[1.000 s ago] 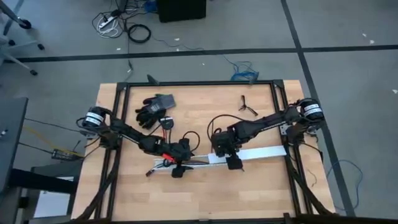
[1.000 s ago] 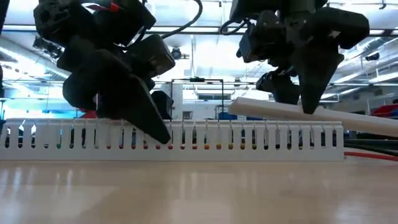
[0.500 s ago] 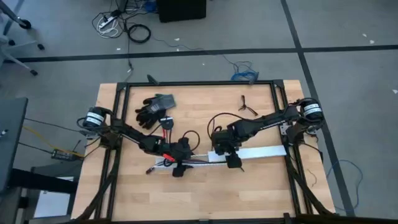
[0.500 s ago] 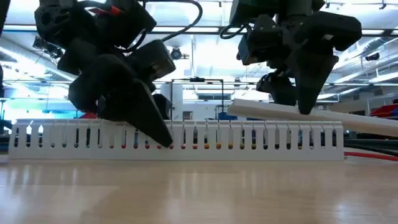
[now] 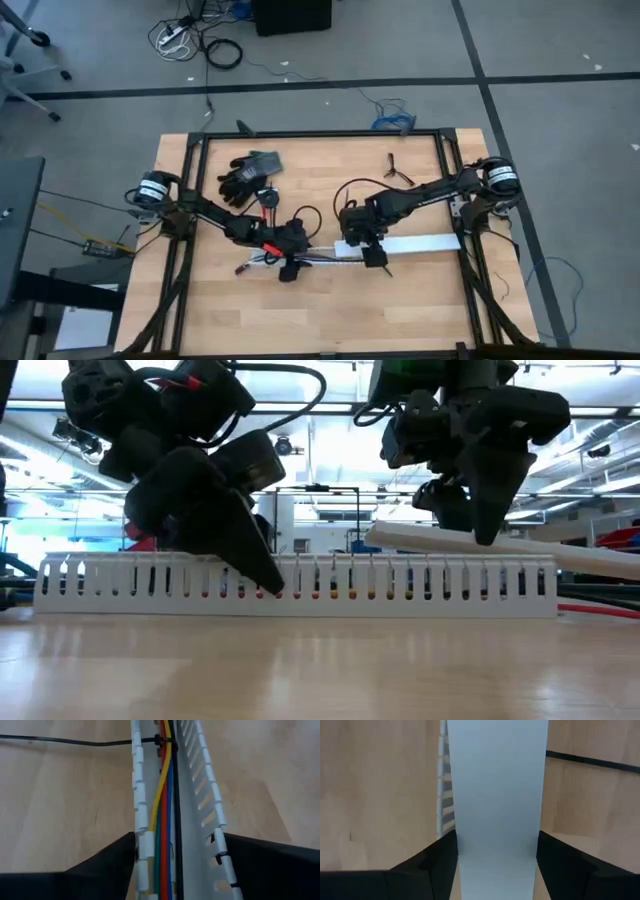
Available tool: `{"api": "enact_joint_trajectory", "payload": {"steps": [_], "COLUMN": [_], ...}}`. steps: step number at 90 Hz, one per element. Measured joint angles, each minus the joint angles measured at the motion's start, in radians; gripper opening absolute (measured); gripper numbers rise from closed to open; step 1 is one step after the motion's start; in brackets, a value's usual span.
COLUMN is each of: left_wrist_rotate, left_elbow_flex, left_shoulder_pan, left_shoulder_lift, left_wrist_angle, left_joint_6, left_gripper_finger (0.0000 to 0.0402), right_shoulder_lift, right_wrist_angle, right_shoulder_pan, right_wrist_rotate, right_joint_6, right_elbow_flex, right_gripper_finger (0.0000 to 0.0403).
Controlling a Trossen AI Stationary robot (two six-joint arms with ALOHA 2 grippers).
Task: Ziptie cables
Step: Close the white cable duct cover
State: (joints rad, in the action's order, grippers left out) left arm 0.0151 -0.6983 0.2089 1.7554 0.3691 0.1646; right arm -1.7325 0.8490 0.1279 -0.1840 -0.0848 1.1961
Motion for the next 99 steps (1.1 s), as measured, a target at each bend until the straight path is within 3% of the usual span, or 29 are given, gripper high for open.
{"api": "enact_joint_trajectory", "payload": {"steps": [46, 76, 99], "left_wrist_rotate": [0.0, -0.002, -0.002], "left_elbow_flex": [0.0, -0.001, -0.001], "left_shoulder_pan": [0.0, -0.006, -0.006], "left_shoulder_lift": [-0.001, -0.001, -0.001], "left_wrist_angle": [-0.001, -0.001, -0.001], "left_joint_6": [0.002, 0.004, 0.0], "left_gripper_finger": [0.0236, 0.0235, 0.0235], "right_shoulder_lift": [0.0, -0.002, -0.141], "right_wrist_angle": [0.012, 0.136, 0.168], "right_shoulder_pan": [0.01, 0.025, 0.034], "right_wrist_rotate": [-0.004, 0.024, 0.009], "right_joint_6": [-0.099, -0.113, -0.095], "right_elbow_flex": [0.003, 0.123, 0.193], "right_gripper_finger": [0.0233, 0.0232, 0.0231]}}
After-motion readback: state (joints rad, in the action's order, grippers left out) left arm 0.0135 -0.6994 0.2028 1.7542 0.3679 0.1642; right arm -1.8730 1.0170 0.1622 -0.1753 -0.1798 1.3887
